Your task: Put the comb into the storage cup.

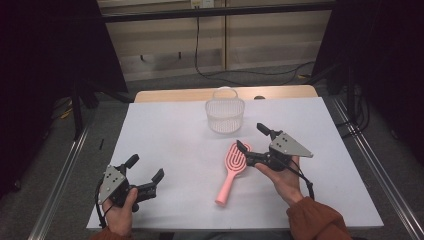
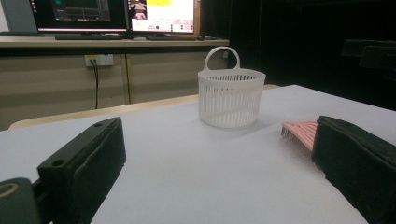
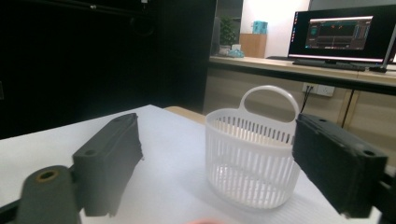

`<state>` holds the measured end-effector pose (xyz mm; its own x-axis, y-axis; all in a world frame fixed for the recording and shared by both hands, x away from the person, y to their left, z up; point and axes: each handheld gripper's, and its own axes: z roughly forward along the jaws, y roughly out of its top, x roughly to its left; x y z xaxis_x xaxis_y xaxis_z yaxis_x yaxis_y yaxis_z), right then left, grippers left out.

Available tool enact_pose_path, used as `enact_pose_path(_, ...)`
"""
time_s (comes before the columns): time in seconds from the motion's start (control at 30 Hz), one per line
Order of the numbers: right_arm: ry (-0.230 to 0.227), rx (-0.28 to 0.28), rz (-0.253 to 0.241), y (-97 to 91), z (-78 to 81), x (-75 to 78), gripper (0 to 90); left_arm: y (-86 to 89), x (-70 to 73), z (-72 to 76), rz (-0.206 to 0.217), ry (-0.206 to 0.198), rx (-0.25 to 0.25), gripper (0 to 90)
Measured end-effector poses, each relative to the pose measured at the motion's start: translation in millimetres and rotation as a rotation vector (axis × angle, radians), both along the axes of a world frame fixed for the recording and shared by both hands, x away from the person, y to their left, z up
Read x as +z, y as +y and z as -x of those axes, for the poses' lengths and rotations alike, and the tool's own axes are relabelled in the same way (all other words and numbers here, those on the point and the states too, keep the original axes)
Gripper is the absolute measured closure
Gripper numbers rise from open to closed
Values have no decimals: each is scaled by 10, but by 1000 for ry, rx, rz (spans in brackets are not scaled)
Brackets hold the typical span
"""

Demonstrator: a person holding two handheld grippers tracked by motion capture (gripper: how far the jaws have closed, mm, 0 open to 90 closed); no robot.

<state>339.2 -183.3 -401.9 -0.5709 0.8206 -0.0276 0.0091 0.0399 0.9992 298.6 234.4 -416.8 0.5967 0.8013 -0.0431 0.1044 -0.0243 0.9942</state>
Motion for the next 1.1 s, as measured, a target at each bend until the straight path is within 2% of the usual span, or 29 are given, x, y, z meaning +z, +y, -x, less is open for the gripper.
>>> enact_pose_path(0.07,10,10,17,15,-3,-22,193,3,-1,0,3,1,-1,31)
enact_pose_path(0.13,16,32,6,18,-13,-29,313,5,-3,-2,7,2,-1,31)
enact_pose_path(0.2,19,36,8,22,-19,-37,364,9,-2,-5,6,0,-3,31)
enact_pose_path(0.27,35,61,7,24,-22,-48,487,10,2,-2,6,-1,-4,31)
enact_pose_path(0.33,37,67,4,26,-20,-47,522,7,1,-3,7,-2,-2,31)
enact_pose_path(0.4,37,87,1,22,-20,-42,620,7,-1,-6,0,0,-4,31)
enact_pose_path(0.57,38,110,-7,-2,-33,-38,775,5,-3,-3,0,2,-4,31)
enact_pose_path(0.63,55,124,-12,-5,-31,-39,871,6,-2,0,0,2,-3,31)
enact_pose_path(0.77,70,150,-19,4,-40,-26,900,7,-4,3,3,1,-1,31)
enact_pose_path(0.9,82,165,-3,29,-36,-8,900,9,-2,4,2,2,-3,31)
enact_pose_path(0.93,95,175,12,45,-29,4,900,12,0,2,0,-1,-2,31)
enact_pose_path(1.1,125,205,30,86,-33,24,900,15,-1,-1,-1,2,-3,31)
